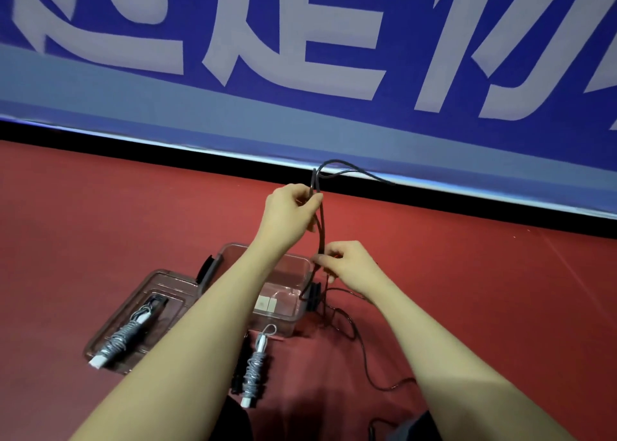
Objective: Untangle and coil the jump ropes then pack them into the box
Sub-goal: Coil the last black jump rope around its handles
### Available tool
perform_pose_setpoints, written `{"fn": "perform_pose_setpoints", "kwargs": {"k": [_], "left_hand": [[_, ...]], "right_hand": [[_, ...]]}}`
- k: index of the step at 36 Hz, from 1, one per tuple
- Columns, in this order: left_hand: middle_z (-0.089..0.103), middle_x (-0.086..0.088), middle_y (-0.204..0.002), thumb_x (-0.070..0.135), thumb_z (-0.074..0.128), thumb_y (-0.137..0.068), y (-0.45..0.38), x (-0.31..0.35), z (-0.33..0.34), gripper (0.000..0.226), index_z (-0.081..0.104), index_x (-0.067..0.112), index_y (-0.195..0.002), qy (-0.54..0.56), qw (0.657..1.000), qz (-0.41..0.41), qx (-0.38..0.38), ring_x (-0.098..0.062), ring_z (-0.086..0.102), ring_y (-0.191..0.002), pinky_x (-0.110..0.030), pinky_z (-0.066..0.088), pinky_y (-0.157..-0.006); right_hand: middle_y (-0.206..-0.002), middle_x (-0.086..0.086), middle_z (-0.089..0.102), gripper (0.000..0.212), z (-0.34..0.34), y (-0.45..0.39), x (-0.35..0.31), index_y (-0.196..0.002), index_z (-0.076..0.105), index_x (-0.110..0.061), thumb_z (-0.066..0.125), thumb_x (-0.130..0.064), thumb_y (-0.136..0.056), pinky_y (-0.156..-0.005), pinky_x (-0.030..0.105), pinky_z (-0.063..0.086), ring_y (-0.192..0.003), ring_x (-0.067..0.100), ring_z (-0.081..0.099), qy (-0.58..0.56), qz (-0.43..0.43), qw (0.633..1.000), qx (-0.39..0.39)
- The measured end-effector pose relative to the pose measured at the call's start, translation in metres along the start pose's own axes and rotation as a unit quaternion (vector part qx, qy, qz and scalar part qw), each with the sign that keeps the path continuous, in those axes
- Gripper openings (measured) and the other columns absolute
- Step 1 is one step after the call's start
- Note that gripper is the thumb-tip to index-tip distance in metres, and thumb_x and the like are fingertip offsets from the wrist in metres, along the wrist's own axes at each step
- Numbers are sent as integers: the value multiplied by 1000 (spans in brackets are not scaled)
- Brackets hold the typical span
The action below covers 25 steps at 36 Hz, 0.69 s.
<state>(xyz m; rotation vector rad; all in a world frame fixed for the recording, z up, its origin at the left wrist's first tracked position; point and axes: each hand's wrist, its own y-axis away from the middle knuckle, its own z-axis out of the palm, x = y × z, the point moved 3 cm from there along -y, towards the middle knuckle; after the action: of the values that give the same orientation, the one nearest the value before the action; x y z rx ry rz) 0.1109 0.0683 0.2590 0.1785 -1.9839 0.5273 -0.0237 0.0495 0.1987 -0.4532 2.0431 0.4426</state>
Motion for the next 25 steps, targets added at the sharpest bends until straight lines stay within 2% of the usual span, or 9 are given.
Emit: {"fn": "perform_pose_setpoints", "kwargs": {"k": [3, 5, 8, 10, 12, 15, 18, 21, 25], "left_hand": [[58, 6, -52, 25, 58, -93, 0, -2, 2, 23, 63, 16, -72, 63, 997, -33, -24, -14, 62, -53, -33, 55, -71], [62, 2, -67, 19, 52, -95, 2, -3, 3, 15, 66, 15, -89, 60, 995, -66, -41, -15, 63, -60, -30, 52, -72], [65, -11, -100, 8, 51, -90, 7, -13, 6, 26, 65, 6, -112, -59, 986, -83, -131, -18, 57, -81, -27, 46, -79], [58, -7, -108, 11, 56, -87, 14, -19, 11, 32, 63, 9, -119, -134, 963, -79, -218, -13, 51, -87, -20, 38, -78], [49, -2, -110, 20, 62, -86, 21, -25, 16, 36, 60, 14, -122, -169, 945, -70, -271, -12, 49, -88, -19, 36, -79], [48, 0, -98, 32, 67, -86, 26, -25, 22, 35, 62, 20, -118, -155, 956, -16, -248, -8, 48, -80, -17, 36, -72], [56, -4, -89, 28, 65, -88, 26, -19, 24, 15, 67, 22, -101, -92, 976, 25, -195, -3, 44, -67, -16, 34, -63], [61, -9, -87, 22, 64, -89, 24, -15, 25, 13, 70, 11, -92, -74, 983, 34, -168, -6, 45, -65, -23, 37, -65], [59, -7, -78, 23, 62, -91, 18, -13, 23, 17, 68, 7, -88, -83, 989, 16, -125, -15, 51, -64, -35, 47, -68]], "right_hand": [[-63, 11, 60, 23, -4, -2, -5, -75, 62, 9, 62, -9, -89, -61, 27, 45, -46, 7, 54, -40, -9, 998, 50], [-60, 11, 59, 26, -9, -3, -8, -72, 62, 9, 63, -11, -89, -60, 24, 45, -48, 9, 52, -78, -20, 992, 95], [-63, 16, 56, 30, -18, -4, -11, -72, 64, 7, 64, -18, -89, -59, 24, 43, -61, 10, 48, -121, -30, 979, 160], [-65, 8, 58, 25, -23, -4, -13, -73, 68, 2, 64, -17, -89, -57, 18, 46, -62, 9, 50, -167, -23, 968, 184], [-67, 4, 60, 20, -27, -4, -15, -73, 69, -7, 62, -14, -90, -56, 16, 48, -61, 8, 54, -224, -14, 956, 189], [-67, 3, 62, 18, -29, -1, -19, -77, 67, -7, 59, -12, -92, -59, 18, 52, -60, 9, 57, -315, -3, 934, 171], [-68, 4, 64, 17, -29, 0, -25, -79, 67, -5, 59, -13, -92, -63, 19, 54, -60, 11, 60, -371, 2, 916, 151], [-67, 4, 65, 17, -31, 1, -29, -79, 67, -4, 59, -12, -92, -64, 20, 54, -60, 11, 61, -403, -11, 902, 153], [-82, -1, 70, 20, -33, -2, -22, -84, 70, -13, 54, -18, -95, -67, 23, 46, -73, 10, 56, -350, -22, 922, 164]]}}
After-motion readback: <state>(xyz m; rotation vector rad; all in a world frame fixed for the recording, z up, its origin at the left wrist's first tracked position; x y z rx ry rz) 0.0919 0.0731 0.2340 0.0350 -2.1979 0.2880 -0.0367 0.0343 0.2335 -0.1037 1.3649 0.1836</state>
